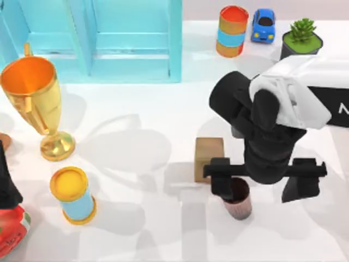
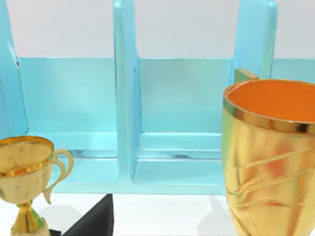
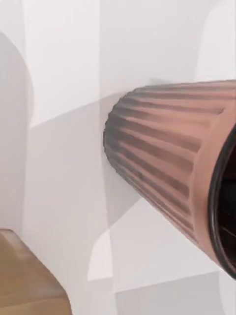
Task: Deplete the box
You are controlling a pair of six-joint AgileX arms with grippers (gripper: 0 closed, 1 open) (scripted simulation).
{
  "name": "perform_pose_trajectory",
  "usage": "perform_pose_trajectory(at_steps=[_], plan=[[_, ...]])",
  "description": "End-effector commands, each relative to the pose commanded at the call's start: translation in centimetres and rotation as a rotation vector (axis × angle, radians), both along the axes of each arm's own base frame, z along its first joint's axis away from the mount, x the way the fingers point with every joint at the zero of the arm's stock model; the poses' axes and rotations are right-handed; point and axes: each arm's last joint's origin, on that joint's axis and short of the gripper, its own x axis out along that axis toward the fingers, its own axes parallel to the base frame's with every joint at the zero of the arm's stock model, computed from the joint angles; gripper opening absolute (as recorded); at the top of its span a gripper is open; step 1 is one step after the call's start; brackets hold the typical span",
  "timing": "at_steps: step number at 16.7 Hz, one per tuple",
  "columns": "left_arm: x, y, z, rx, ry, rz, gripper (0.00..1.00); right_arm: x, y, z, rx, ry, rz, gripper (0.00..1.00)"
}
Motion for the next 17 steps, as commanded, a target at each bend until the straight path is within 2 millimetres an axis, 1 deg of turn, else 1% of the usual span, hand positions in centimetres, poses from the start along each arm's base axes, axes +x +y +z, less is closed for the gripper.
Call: perform_pose_trajectory(at_steps=[6,8,10,15,17], plan=[[0.0,0.0,0.0,0.0,0.0,0.0,1.0,0.0,-0.1,0.0,0.0,0.0,-0.002,1.0],[0.0,0.0,0.0,0.0,0.0,0.0,1.0,0.1,0.1,0.4,0.001,-0.001,-0.002,1.0],[0.0,0.0,0.0,0.0,0.0,0.0,1.0,0.3,0.3,1.9,0.002,-0.003,-0.002,1.0],[0.0,0.0,0.0,0.0,0.0,0.0,1.0,0.2,0.2,7.8,-0.01,0.011,-0.002,1.0],[0.0,0.0,0.0,0.0,0.0,0.0,1.0,0.1,0.0,9.5,-0.003,0.004,-0.002,1.0]])
